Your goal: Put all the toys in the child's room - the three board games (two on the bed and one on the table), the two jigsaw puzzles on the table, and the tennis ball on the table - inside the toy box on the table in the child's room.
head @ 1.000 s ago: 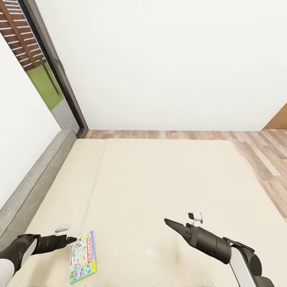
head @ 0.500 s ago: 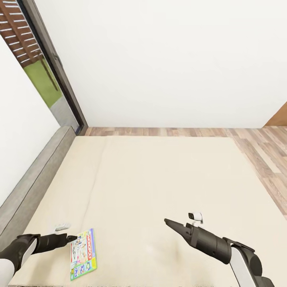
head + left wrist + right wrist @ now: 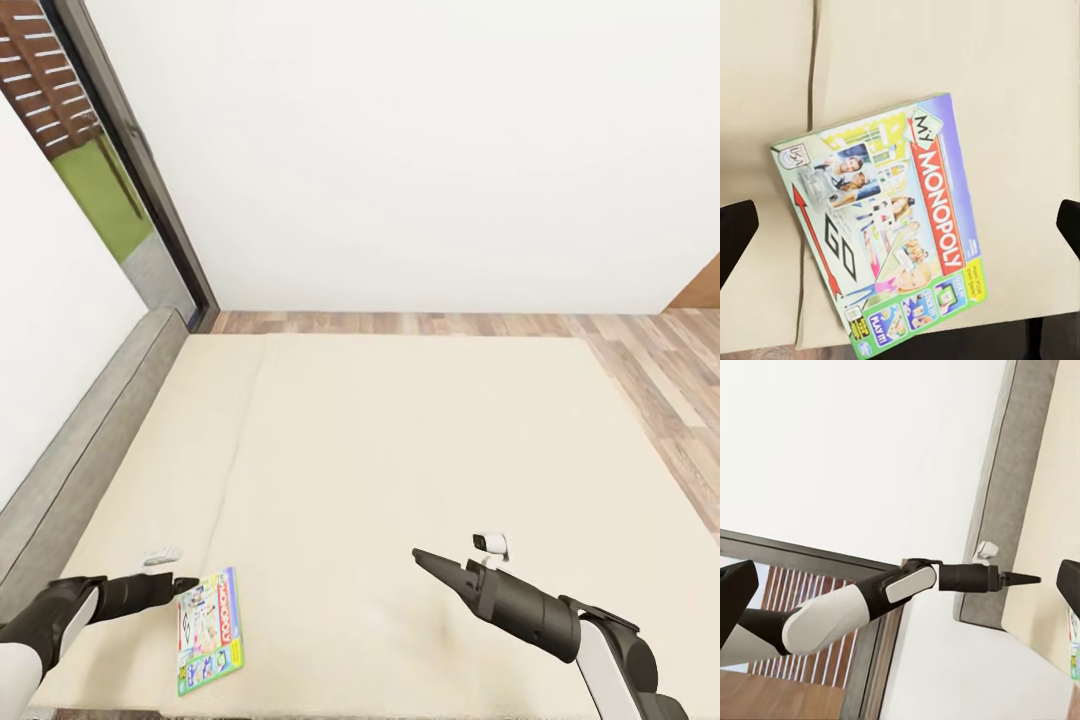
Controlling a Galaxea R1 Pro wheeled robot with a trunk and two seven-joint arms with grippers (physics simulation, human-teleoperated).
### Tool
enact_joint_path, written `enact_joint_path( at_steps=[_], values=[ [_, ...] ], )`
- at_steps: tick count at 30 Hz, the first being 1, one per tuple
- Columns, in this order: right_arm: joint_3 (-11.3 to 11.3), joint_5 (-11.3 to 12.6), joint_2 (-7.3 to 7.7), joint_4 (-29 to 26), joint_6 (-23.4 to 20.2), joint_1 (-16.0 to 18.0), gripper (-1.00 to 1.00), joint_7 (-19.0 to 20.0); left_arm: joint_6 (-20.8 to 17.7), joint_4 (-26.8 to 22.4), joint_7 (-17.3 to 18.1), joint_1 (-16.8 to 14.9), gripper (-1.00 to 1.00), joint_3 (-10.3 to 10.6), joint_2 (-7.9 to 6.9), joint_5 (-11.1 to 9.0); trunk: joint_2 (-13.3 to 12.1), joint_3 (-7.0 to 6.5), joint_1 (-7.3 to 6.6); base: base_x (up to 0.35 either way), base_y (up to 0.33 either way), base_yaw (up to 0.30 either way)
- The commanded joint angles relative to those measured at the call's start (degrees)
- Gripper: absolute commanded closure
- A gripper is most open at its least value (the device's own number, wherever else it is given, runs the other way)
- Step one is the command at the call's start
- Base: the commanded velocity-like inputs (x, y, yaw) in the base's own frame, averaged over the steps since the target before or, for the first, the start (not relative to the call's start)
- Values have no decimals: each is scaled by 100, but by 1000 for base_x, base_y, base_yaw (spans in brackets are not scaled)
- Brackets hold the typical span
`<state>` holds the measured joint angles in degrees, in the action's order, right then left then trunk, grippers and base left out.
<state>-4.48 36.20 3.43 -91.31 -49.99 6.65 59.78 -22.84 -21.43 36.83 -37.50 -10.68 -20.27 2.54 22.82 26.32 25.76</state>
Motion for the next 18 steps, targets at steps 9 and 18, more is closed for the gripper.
enact_joint_path(
  at_steps=[9, 18],
  values=[
    [0, 8, 0, -5, -27, 3, -100, 6, 5, -34, 31, -3, -100, -48, 22, 27, 10, 93, 2, 0, 0, 0],
    [9, 8, 0, -4, -27, 3, -100, -97, 210, -23, -25, -3, -100, -54, 96, 20, 10, 178, 2, 0, 0, 0]
  ],
)
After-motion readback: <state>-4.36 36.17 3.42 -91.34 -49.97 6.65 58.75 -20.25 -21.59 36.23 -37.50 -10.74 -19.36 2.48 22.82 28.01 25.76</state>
